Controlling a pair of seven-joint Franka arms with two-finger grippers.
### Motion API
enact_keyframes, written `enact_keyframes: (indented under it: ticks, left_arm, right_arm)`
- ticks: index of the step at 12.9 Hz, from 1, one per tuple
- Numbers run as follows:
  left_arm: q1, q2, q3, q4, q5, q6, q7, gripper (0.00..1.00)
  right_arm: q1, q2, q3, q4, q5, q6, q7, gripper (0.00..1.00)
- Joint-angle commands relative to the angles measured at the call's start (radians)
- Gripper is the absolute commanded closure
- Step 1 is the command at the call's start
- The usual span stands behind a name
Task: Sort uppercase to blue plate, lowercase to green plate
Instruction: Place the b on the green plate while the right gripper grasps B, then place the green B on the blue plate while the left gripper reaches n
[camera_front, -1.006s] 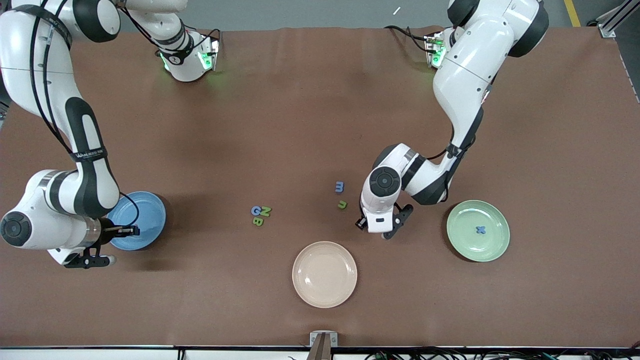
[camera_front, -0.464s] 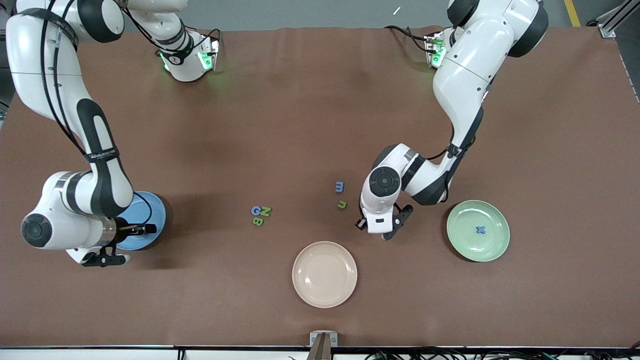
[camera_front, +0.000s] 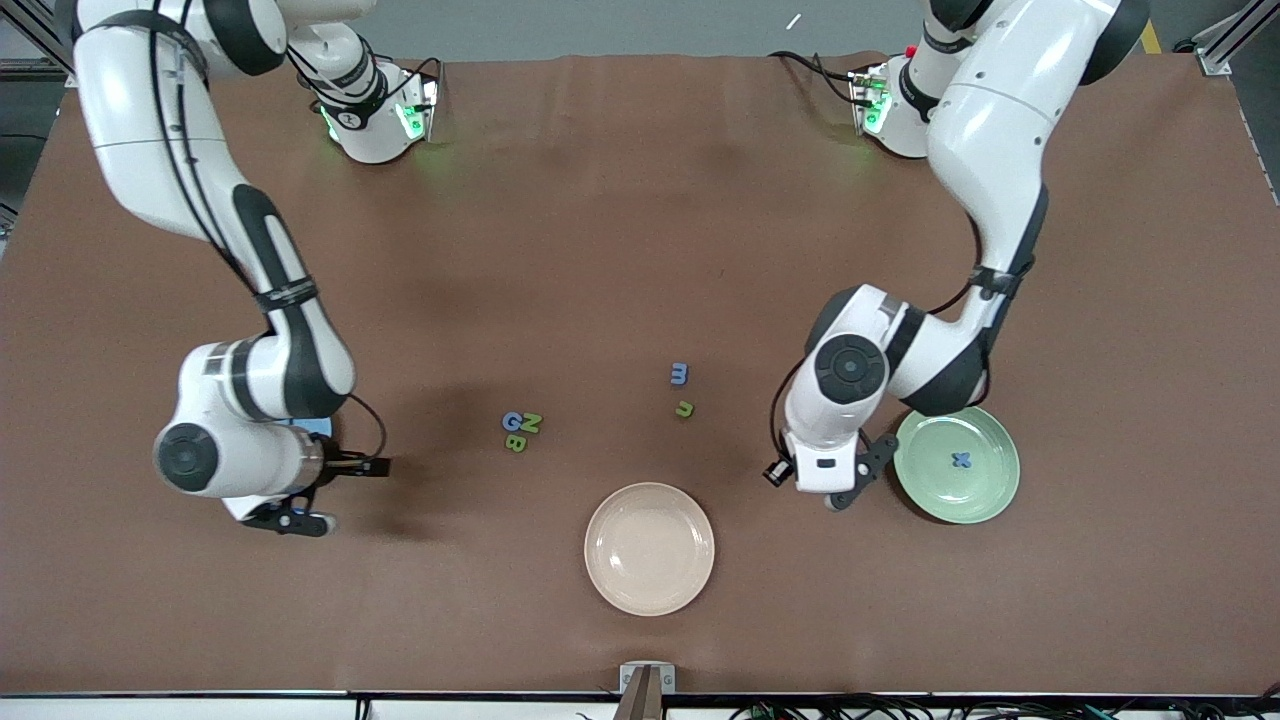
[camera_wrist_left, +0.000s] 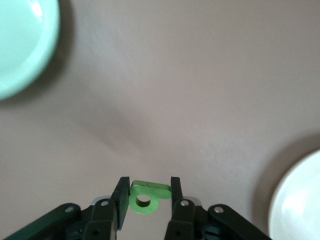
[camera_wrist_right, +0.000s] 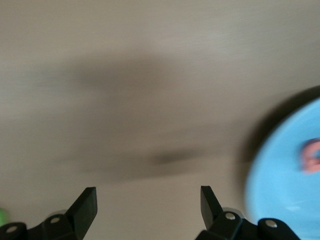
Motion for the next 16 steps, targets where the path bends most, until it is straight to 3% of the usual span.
enact_keyframes:
  ticks: [1,5,7,9,10,12,16]
  left_arm:
    - [0.097,-0.080,-0.006,-0.083,0.014,-0.051,0.153,1.00]
    - [0.266,-0.126,-0.012,-0.216,0.016,-0.036,0.370,0.97]
    - [0.324,-0.126,-0.014,-0.275,0.016,0.032,0.422,0.94]
    - [0.360,-0.119,-0.014,-0.310,0.016,0.089,0.470,0.84]
    - [0.369,-0.114,-0.014,-0.313,0.016,0.093,0.482,0.64]
    - [0.368,-0.116,-0.014,-0.312,0.014,0.092,0.479,0.03]
    - [0.360,-0.152,-0.069,-0.306,0.008,0.046,0.390,0.00]
  right_arm:
    - [0.092,-0.007,-0.007,-0.010,0.010,0.080,0.158,0.08]
    - [0.195,0.024,-0.008,-0.018,0.042,0.182,0.293,0.08]
    - [0.233,0.042,-0.008,-0.024,0.042,0.219,0.317,0.07]
    - [0.250,0.053,-0.008,-0.045,0.042,0.254,0.317,0.08]
    - [0.254,0.055,-0.008,-0.056,0.042,0.263,0.317,0.10]
    - [0.264,0.059,-0.008,-0.070,0.040,0.265,0.317,0.15]
    - [0.265,0.055,-0.008,-0.094,0.040,0.262,0.318,0.40]
